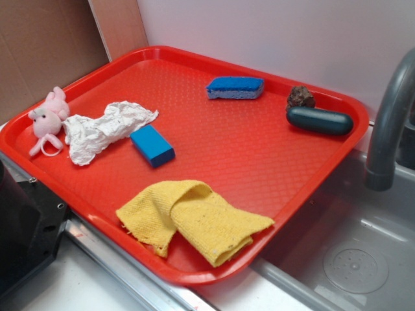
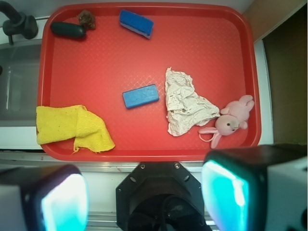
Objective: Grab the rock.
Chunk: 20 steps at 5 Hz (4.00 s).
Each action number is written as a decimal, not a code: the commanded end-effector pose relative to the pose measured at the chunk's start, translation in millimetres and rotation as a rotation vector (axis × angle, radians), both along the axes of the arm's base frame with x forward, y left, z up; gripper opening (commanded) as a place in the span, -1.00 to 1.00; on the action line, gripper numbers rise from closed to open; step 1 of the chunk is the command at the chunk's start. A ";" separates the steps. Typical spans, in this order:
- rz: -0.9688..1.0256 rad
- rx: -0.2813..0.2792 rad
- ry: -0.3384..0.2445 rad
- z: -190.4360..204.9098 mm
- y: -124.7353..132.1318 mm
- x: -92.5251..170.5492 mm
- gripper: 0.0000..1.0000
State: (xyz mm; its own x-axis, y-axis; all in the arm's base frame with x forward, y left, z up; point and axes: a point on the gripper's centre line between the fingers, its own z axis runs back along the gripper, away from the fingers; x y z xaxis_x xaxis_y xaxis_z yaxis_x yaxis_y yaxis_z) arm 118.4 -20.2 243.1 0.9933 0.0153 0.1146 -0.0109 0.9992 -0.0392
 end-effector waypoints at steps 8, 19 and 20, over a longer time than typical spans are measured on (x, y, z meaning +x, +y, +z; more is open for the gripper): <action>0.210 -0.082 -0.115 -139.0 -59.2 195.4 1.00; 0.009 -0.006 -0.096 -201.2 -103.2 260.3 1.00; 0.034 0.014 -0.088 -208.0 -104.9 269.3 0.89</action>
State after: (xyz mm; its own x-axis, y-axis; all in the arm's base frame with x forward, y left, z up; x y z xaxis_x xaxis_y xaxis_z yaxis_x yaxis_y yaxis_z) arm 368.3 -124.5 18.2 0.9891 0.0568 0.1358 -0.0559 0.9984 -0.0104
